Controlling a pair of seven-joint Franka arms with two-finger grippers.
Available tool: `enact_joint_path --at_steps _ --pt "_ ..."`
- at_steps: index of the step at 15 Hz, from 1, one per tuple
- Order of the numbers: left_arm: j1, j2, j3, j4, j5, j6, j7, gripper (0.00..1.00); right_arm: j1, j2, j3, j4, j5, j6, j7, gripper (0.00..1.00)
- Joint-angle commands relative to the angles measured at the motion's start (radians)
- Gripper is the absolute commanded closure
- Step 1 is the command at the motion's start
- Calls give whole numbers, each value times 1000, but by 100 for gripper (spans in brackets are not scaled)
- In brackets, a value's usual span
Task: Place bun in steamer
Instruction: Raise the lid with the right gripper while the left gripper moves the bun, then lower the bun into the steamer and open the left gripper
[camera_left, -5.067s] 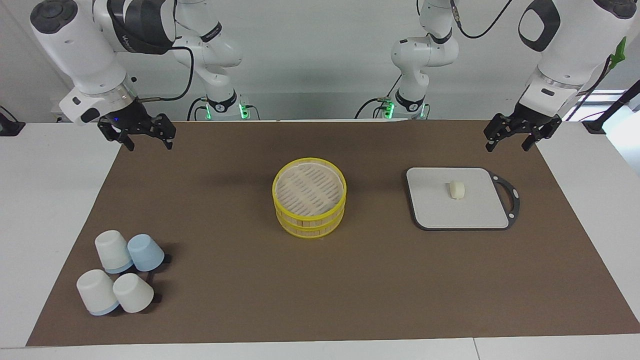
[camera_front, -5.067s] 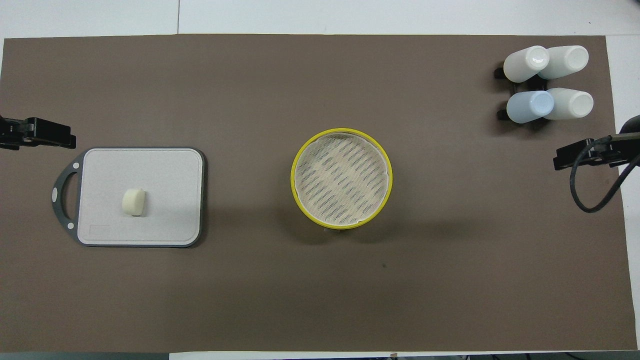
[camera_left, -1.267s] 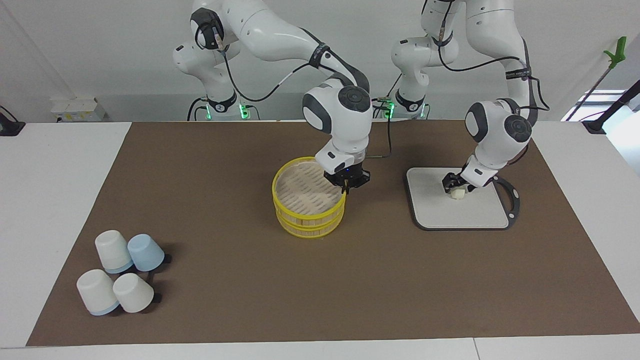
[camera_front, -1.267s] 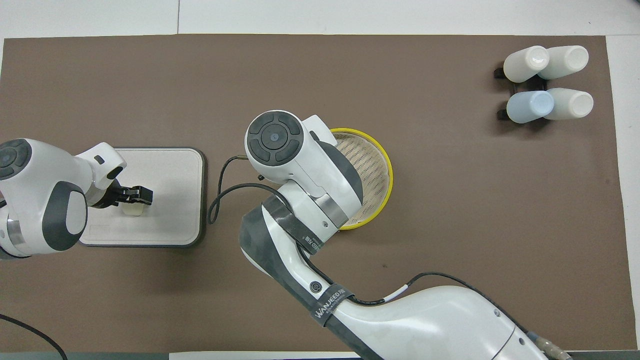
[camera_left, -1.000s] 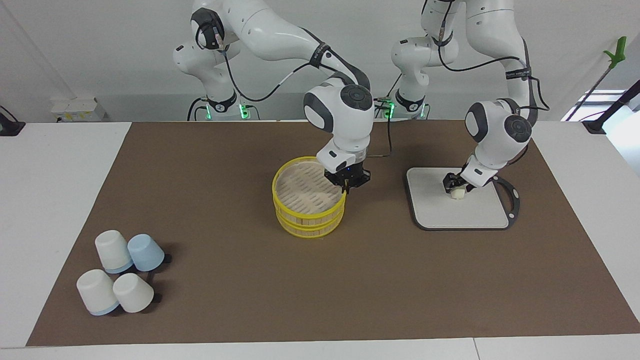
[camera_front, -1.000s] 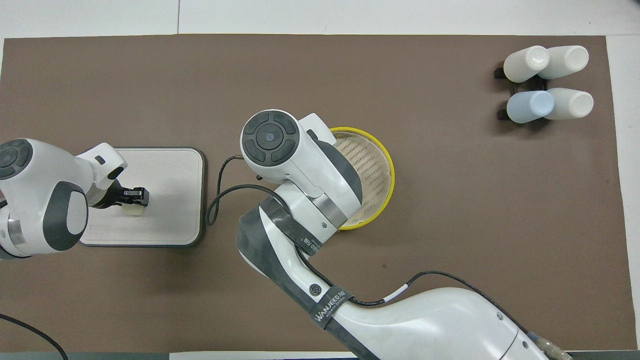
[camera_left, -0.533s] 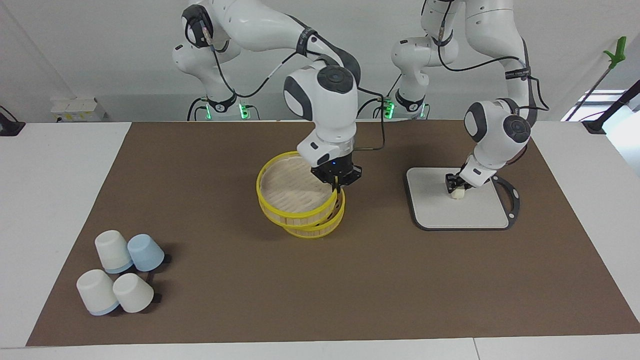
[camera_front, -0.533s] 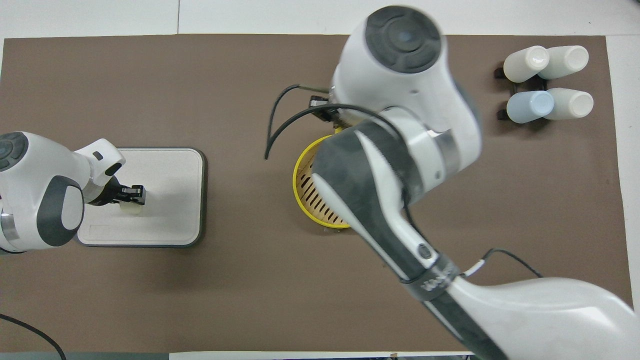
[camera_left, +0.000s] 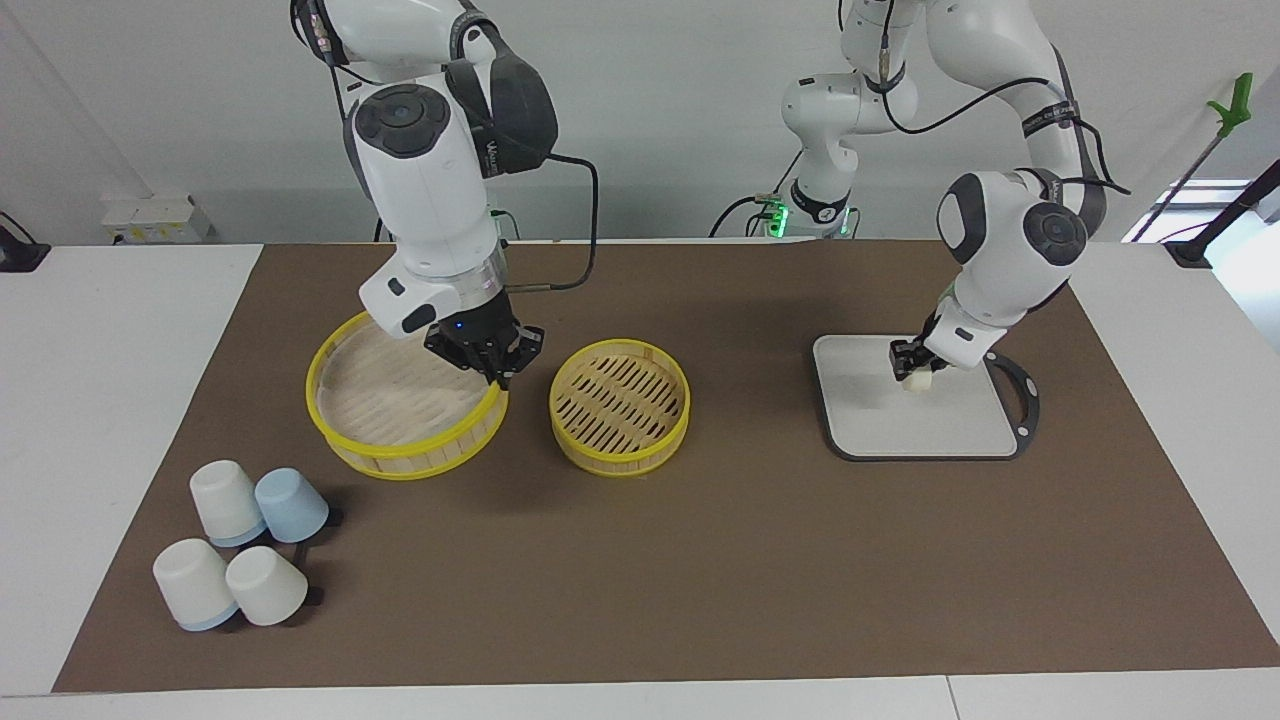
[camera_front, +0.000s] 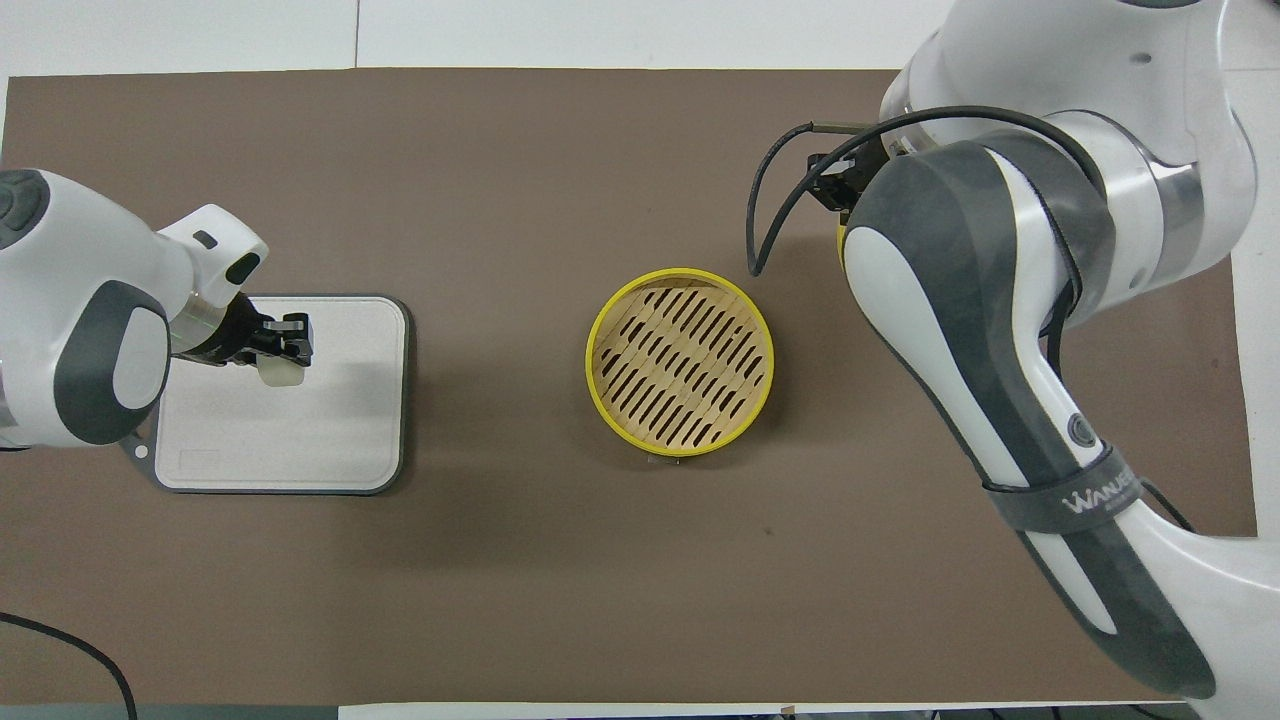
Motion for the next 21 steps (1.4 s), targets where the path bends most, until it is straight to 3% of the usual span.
enact_joint_path --at_steps 1,5,8,12,17,21 --pt "-103 64 13 149 -11 -117 -145 55 -57 -22 8 -27 -12 6 -85 100" --pt "-252 140 15 347 -60 -237 -369 54 -106 -23 6 -44 -12 15 -145 100" --pt "-361 183 13 430 -94 -230 -552 54 -112 -23 8 -47 -9 26 -143 100" --pt "-501 382 21 645 -97 -257 -727 54 -137 -35 9 -72 13 29 -145 100" --pt "-555 424 18 641 -74 -152 -756 54 -135 -49 9 -99 14 27 -143 100" --pt "-616 444 19 561 -69 -47 -793 53 -137 -63 9 -131 52 36 -143 100"
